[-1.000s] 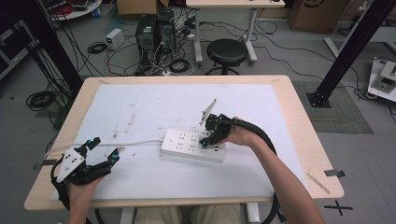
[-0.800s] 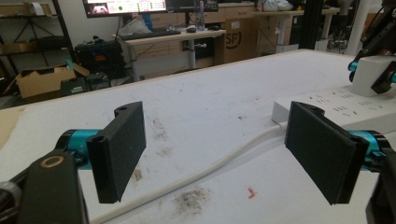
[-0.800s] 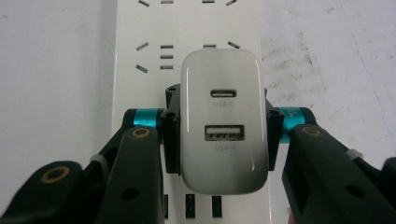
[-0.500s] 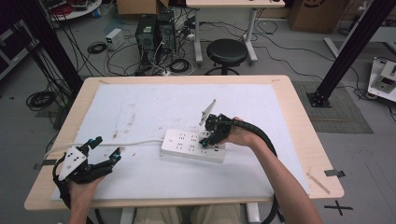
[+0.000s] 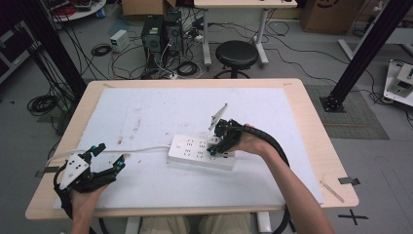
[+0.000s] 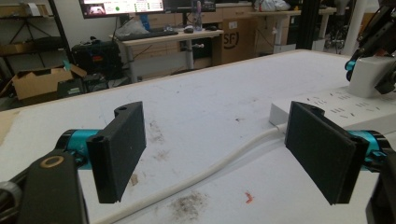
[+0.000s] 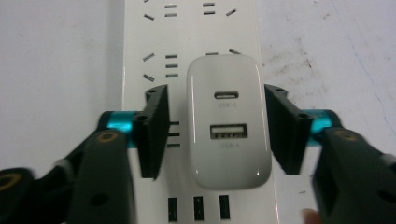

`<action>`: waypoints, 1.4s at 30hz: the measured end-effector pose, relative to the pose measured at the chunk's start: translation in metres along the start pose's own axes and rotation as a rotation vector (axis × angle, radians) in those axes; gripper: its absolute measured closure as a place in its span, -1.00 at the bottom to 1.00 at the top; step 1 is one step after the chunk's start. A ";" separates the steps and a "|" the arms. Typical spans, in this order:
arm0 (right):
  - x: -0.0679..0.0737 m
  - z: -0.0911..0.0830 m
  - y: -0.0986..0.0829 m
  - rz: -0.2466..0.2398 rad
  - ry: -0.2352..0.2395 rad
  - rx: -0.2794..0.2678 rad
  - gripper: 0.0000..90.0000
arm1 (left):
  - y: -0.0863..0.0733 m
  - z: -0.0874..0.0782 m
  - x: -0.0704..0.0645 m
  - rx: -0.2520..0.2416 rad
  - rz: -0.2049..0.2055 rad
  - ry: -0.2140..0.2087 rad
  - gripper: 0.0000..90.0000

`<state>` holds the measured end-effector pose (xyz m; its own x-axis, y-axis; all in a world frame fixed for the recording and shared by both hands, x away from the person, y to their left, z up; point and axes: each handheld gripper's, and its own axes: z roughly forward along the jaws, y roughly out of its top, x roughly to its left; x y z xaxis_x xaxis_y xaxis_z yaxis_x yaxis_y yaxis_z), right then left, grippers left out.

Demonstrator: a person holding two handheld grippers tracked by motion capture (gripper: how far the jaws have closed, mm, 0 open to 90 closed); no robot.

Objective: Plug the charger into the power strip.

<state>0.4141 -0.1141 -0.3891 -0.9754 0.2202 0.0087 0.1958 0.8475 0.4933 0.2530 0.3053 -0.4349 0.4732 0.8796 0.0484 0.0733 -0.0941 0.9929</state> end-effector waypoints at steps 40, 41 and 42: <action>0.071 -0.063 -0.127 0.381 -0.599 -0.601 -0.54 | 0.007 0.005 0.000 0.047 -0.002 -0.020 -0.54; 0.071 -0.063 -0.127 0.381 -0.599 -0.601 -0.54 | 0.007 0.005 0.000 0.047 -0.002 -0.020 -0.54; 0.073 -0.063 -0.129 0.387 -0.603 -0.609 -0.54 | 0.007 0.004 0.001 0.048 -0.005 -0.020 -0.54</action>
<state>0.3117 -0.2381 -0.3975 -0.6030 0.7914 -0.1009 0.2426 0.3024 0.9218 0.2579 0.3035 -0.4279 0.4905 0.8705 0.0411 0.1176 -0.1129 0.9866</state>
